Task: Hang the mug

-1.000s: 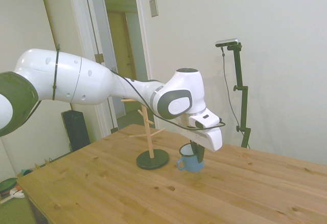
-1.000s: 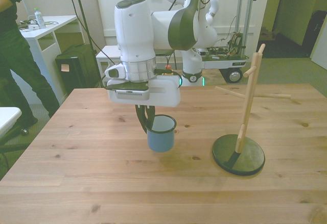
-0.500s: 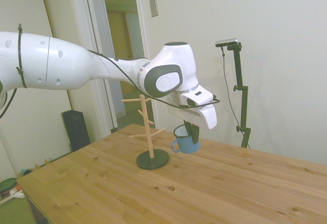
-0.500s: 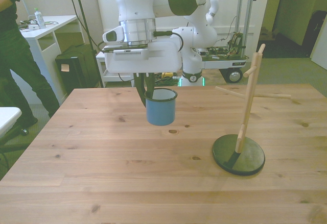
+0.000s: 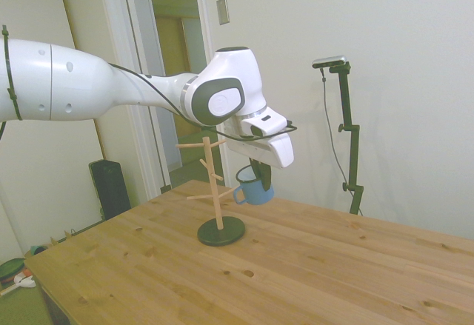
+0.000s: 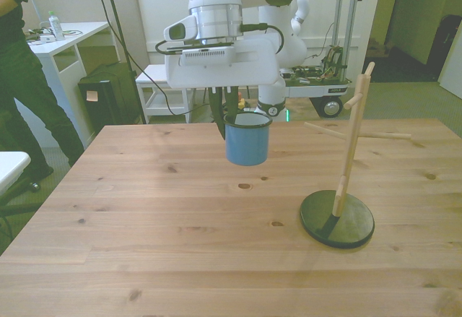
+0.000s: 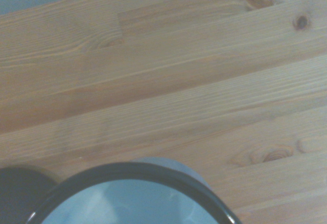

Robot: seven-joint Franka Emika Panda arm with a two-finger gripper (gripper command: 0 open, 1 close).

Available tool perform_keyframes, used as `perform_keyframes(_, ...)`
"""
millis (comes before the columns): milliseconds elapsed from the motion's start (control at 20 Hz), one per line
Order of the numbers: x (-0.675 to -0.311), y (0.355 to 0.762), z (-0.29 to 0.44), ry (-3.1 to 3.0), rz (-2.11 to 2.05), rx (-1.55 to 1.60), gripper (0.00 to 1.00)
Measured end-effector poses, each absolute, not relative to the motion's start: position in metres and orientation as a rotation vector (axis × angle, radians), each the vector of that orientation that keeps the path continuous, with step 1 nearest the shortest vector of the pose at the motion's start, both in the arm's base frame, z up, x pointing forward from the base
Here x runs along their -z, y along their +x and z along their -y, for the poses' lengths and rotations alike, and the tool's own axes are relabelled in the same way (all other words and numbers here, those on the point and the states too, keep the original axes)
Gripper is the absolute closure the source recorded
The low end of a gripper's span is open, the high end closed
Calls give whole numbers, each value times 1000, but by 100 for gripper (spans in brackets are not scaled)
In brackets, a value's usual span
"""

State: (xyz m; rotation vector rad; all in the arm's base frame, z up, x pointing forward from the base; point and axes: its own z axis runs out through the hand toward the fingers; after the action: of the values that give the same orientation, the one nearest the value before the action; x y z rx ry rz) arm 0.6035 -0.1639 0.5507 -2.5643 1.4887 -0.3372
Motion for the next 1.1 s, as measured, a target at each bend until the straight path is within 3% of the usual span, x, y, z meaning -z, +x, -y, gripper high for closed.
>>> perform_keyframes(700, -586, 620, 102, -2569, -1457, 362, 100)
perform_keyframes(1100, -570, 645, 76, -2590, -1460, 347, 100)
